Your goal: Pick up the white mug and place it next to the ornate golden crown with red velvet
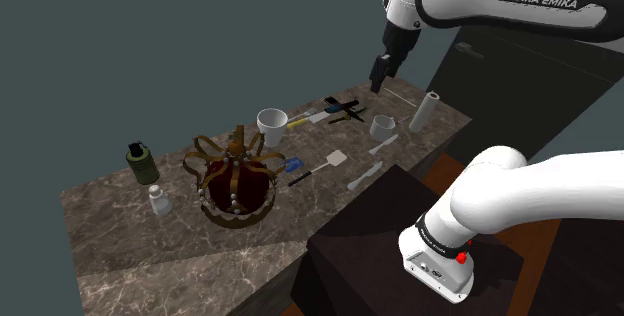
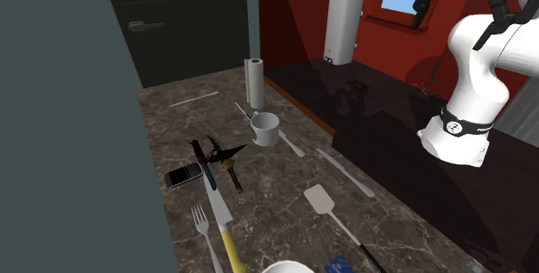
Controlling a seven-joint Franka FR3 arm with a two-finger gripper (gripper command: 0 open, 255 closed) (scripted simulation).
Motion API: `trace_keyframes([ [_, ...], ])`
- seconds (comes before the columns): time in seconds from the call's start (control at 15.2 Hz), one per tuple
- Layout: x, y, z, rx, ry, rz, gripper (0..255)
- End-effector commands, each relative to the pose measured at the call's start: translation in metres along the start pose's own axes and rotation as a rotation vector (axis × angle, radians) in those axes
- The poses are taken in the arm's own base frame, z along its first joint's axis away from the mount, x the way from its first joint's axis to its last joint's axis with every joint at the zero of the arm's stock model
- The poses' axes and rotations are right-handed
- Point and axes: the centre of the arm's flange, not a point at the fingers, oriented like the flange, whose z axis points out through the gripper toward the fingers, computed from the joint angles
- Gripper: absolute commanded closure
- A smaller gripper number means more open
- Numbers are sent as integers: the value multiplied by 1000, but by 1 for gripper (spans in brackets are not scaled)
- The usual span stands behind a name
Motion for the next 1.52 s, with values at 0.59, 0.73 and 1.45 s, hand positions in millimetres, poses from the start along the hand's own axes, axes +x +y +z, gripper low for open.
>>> trace_keyframes([
  [0.59, 7, 79, 92, 20, -4, -4, 0],
  [0.73, 9, 96, 112, 25, -5, -5, 0],
  [1.45, 17, 189, 227, 49, -11, -10, 0],
])
